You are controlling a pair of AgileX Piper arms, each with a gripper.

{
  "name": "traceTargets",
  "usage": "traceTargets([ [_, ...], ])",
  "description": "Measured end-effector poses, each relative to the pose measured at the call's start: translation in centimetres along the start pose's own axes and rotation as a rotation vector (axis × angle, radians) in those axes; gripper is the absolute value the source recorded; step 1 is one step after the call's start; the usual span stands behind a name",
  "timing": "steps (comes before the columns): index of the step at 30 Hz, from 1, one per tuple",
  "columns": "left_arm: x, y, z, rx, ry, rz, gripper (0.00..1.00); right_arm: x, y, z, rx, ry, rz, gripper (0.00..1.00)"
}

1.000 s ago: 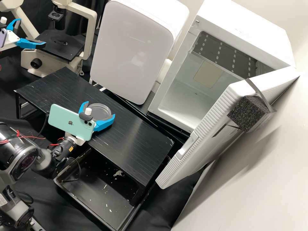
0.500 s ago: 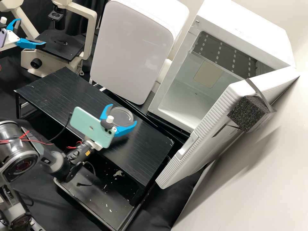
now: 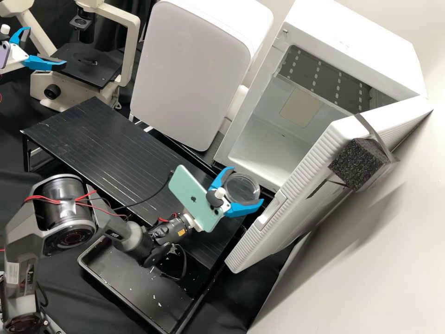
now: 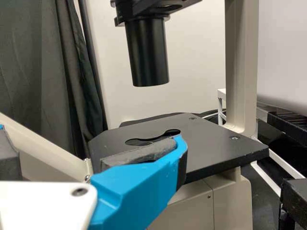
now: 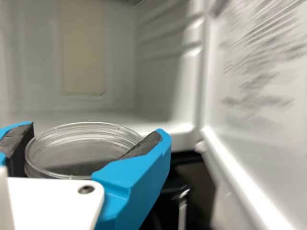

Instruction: Place the petri dish in the incubator

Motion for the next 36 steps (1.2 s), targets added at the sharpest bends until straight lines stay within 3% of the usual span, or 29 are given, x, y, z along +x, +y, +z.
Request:
traceTargets([
  [6,0.0,0.0,0.0,0.000,0.000,0.000,1.00,2.7,1.3,-0.6,0.016,0.019,0.044,0.00],
  [11,0.0,0.0,0.0,0.000,0.000,0.000,1.00,5.9,0.2,-1.7,0.023,0.029,-0.002,0.00],
  [15,0.0,0.0,0.0,0.000,0.000,0.000,1.00,8.5,-1.3,-1.9,0.013,0.002,-0.066,0.00],
  [17,0.0,0.0,0.0,0.000,0.000,0.000,1.00,9.6,-1.9,-1.5,-0.011,-0.028,-0.093,0.00],
  [24,0.0,0.0,0.0,0.000,0.000,0.000,1.00,12.4,-1.9,-0.5,-0.008,-0.093,-0.081,0.00],
  [36,0.0,0.0,0.0,0.000,0.000,0.000,1.00,14.2,-1.6,-0.9,-0.014,-0.103,-0.088,0.00],
])
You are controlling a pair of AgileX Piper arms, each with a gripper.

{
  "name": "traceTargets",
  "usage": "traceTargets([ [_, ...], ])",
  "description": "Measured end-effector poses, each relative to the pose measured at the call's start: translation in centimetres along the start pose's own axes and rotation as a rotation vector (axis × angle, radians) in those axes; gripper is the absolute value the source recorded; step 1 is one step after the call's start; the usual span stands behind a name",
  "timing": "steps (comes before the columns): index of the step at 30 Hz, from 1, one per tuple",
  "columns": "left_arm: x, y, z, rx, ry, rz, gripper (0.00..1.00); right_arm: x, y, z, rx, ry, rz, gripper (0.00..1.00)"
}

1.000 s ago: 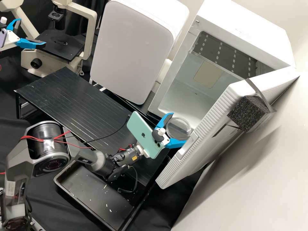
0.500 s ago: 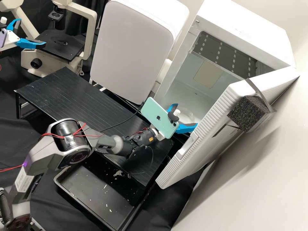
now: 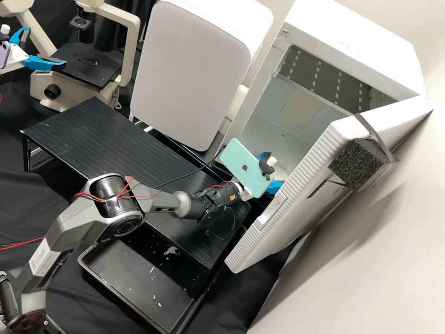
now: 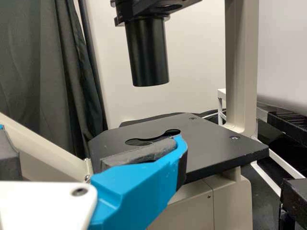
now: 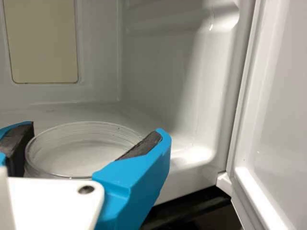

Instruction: Place the petri dish in the incubator

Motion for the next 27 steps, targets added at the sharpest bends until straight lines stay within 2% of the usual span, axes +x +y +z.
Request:
traceTargets([
  [10,0.00,0.00,0.00,0.000,0.000,0.000,1.00,0.07,-0.81,-0.79,0.002,0.016,-0.018,0.00],
  [11,0.00,0.00,0.00,0.000,0.000,0.000,1.00,0.07,-0.81,-0.79,0.002,0.016,-0.018,1.00],
  [13,0.00,0.00,0.00,0.000,0.000,0.000,1.00,0.07,-0.81,-0.79,0.002,0.016,-0.018,1.00],
  [16,0.00,0.00,0.00,0.000,0.000,0.000,1.00,0.07,-0.89,-0.87,-0.021,0.018,-0.019,1.00],
  [27,0.00,0.00,0.00,0.000,0.000,0.000,1.00,0.07,-0.89,-0.87,-0.026,0.018,-0.019,1.00],
])
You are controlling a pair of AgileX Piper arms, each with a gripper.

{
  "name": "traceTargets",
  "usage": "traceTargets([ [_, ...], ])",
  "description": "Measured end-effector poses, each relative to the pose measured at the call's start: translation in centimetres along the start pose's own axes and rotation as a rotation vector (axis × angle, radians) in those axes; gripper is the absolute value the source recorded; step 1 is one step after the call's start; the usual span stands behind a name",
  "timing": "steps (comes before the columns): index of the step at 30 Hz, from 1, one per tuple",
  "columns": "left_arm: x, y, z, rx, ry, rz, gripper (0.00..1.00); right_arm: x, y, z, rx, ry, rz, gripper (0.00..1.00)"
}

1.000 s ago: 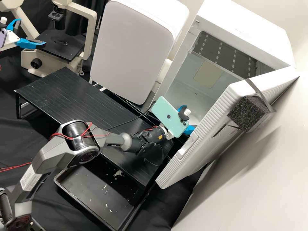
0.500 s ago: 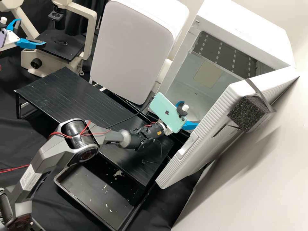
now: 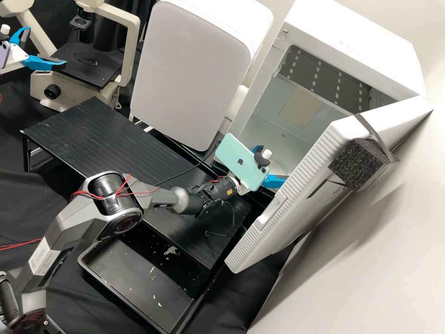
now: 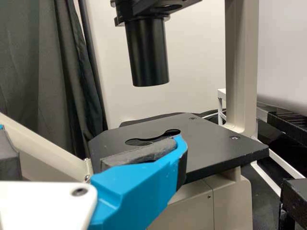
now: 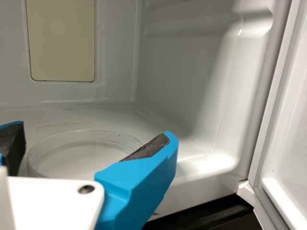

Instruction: Place the petri dish in the incubator

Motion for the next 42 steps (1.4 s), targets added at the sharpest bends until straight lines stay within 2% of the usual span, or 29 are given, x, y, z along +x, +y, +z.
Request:
traceTargets([
  [5,0.0,0.0,0.0,0.000,0.000,0.000,1.00,-0.3,-0.4,0.4,-0.001,-0.009,-0.014,1.00],
  [7,0.0,0.0,0.0,0.000,0.000,0.000,1.00,-0.7,-0.6,0.6,0.013,-0.012,-0.021,1.00],
  [14,0.0,0.0,0.0,0.000,0.000,0.000,1.00,-3.7,0.5,0.8,0.016,0.072,-0.005,1.00],
  [19,0.0,0.0,0.0,0.000,0.000,0.000,1.00,-7.0,1.7,1.3,0.067,0.146,0.045,1.00],
  [25,0.0,0.0,0.0,0.000,0.000,0.000,1.00,-11.6,2.6,2.1,0.134,0.197,0.111,1.00],
  [30,0.0,0.0,0.0,0.000,0.000,0.000,1.00,-16.1,1.4,1.8,0.162,0.144,0.090,1.00],
  [34,0.0,0.0,0.0,0.000,0.000,0.000,1.00,-20.3,0.0,0.8,0.213,0.096,0.088,1.00],
  [42,0.0,0.0,0.0,0.000,0.000,0.000,1.00,-26.2,-1.8,-1.3,0.244,0.133,0.039,1.00],
])
